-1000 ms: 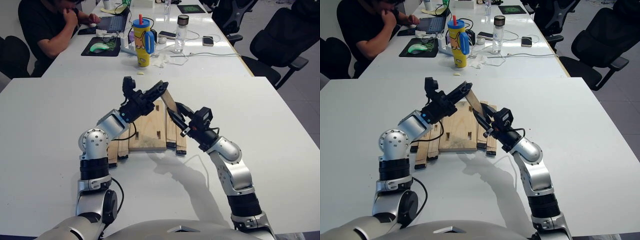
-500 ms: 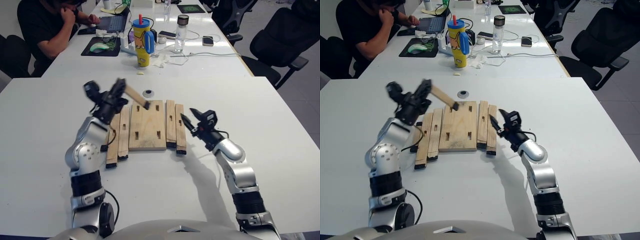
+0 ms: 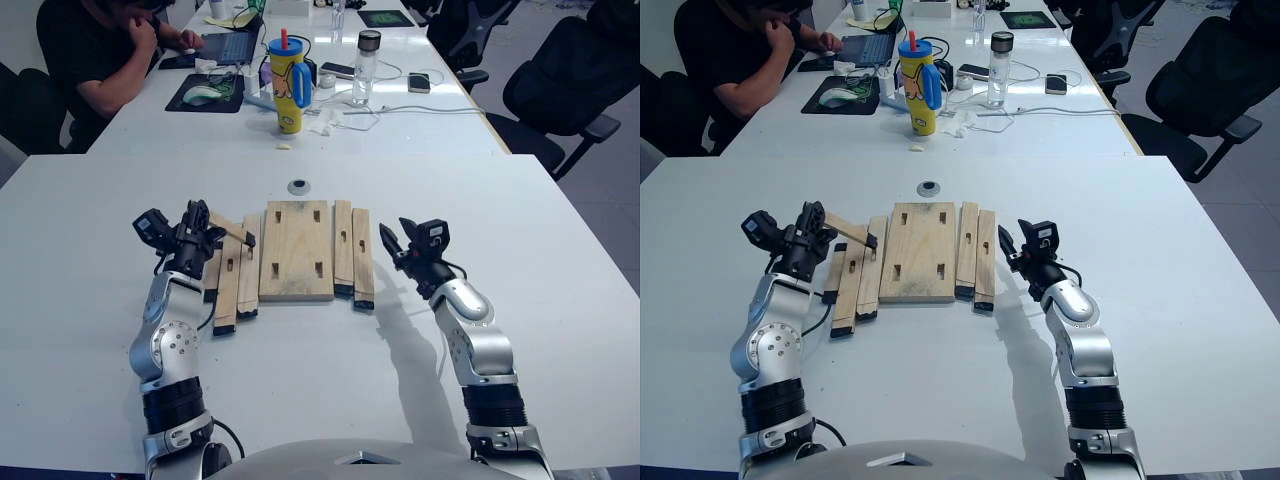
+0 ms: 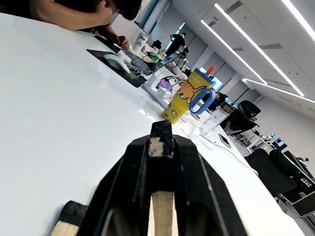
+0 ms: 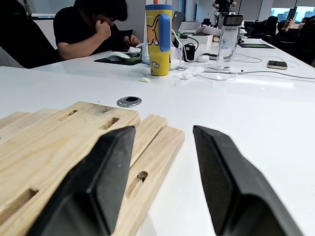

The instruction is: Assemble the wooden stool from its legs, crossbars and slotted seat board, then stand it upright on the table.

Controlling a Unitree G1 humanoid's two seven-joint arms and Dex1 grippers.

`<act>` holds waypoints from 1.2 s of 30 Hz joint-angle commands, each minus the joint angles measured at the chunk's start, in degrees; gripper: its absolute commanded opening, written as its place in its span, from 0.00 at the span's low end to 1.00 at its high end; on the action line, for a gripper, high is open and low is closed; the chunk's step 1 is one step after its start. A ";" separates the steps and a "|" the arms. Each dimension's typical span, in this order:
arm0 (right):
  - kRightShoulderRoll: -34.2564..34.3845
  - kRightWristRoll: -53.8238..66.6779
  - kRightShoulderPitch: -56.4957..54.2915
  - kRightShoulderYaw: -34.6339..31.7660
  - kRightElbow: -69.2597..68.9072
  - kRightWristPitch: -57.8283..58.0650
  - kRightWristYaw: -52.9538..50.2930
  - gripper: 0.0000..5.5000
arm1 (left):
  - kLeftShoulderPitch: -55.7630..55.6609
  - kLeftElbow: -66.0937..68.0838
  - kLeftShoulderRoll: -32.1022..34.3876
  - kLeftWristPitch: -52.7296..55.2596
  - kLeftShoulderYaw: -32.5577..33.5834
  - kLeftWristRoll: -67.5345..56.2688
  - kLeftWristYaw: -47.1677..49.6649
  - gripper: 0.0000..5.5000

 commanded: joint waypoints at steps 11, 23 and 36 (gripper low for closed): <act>0.63 0.36 -0.10 0.44 -0.52 0.92 -0.33 0.40 | 1.21 1.31 2.03 0.96 -0.49 2.83 1.30 0.08; -0.21 -1.95 0.03 1.87 -1.31 1.92 -1.46 0.40 | 5.15 -0.18 6.01 6.01 -7.90 13.66 5.37 0.08; -0.35 -5.95 2.74 5.21 -4.37 3.97 -4.07 0.40 | 8.85 2.73 9.89 5.61 -19.08 26.32 2.65 0.08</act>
